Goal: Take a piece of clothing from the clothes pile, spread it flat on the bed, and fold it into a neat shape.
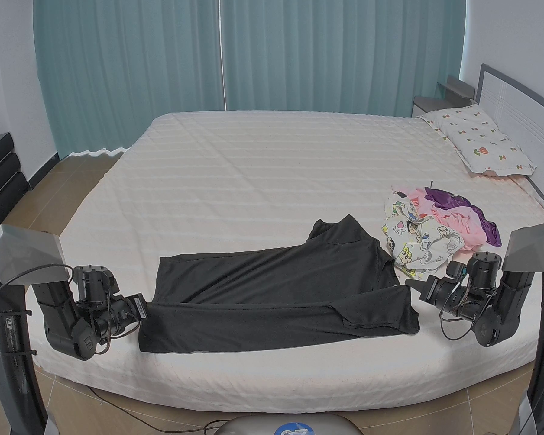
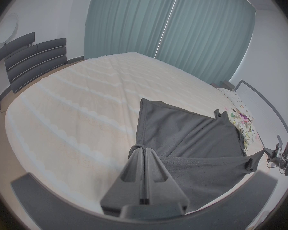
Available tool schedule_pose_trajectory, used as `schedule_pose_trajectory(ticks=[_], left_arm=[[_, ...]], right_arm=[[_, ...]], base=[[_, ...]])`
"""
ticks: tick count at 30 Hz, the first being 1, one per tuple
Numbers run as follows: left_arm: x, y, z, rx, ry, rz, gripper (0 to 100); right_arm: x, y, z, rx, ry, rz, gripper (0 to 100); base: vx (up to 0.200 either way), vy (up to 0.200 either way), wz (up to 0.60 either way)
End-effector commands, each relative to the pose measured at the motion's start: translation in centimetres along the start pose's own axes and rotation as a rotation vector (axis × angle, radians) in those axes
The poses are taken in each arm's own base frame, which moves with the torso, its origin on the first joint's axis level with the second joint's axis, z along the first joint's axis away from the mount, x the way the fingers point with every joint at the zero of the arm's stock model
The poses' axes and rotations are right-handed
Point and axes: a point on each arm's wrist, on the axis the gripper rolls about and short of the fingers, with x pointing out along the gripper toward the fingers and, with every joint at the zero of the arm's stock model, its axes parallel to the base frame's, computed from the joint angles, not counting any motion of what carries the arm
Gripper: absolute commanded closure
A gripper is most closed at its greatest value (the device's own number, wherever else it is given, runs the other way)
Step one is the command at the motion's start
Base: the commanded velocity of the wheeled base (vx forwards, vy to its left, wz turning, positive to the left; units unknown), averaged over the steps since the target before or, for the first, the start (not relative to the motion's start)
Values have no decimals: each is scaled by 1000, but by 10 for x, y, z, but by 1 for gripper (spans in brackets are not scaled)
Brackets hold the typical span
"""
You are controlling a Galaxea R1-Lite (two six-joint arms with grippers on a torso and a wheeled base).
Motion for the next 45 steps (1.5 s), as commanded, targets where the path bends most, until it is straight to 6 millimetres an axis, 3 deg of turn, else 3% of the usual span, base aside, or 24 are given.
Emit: schedule_pose_trajectory(ticks=[1, 12, 24, 25, 26, 27, 33, 38, 40, 45], left_arm=[[20, 2, -7, -1, 23, 9, 100], [39, -7, -11, 16, 37, -11, 100], [53, -4, -17, 18, 30, 39, 100], [53, -4, -17, 18, 30, 39, 100], [53, -4, -19, 21, 46, 41, 100], [53, -4, -20, 20, 56, 44, 0], [51, -3, -19, 9, 57, 54, 0], [35, -2, -10, -23, 36, 57, 0], [13, -5, -1, -64, 18, 46, 0], [-11, -5, 12, -156, -19, 34, 0]], right_arm=[[13, -10, -6, 11, 23, -11, 100], [34, -22, -9, 26, 45, -33, 100], [48, -32, -15, 36, 58, -58, 100], [48, -32, -15, 36, 58, -58, 0], [48, -33, -15, 36, 61, -61, 0], [49, -34, -17, 40, 68, -64, 0], [45, -30, -12, 47, 51, -68, 0], [32, -20, -2, 80, 3, -108, 0], [23, -11, 9, 162, -49, -124, 0], [6, 3, 18, 324, -102, -144, 0]], base=[[0, 0, 0], [0, 0, 0], [0, 0, 0], [0, 0, 0], [0, 0, 0], [0, 0, 0], [0, 0, 0], [0, 0, 0], [0, 0, 0], [0, 0, 0]])
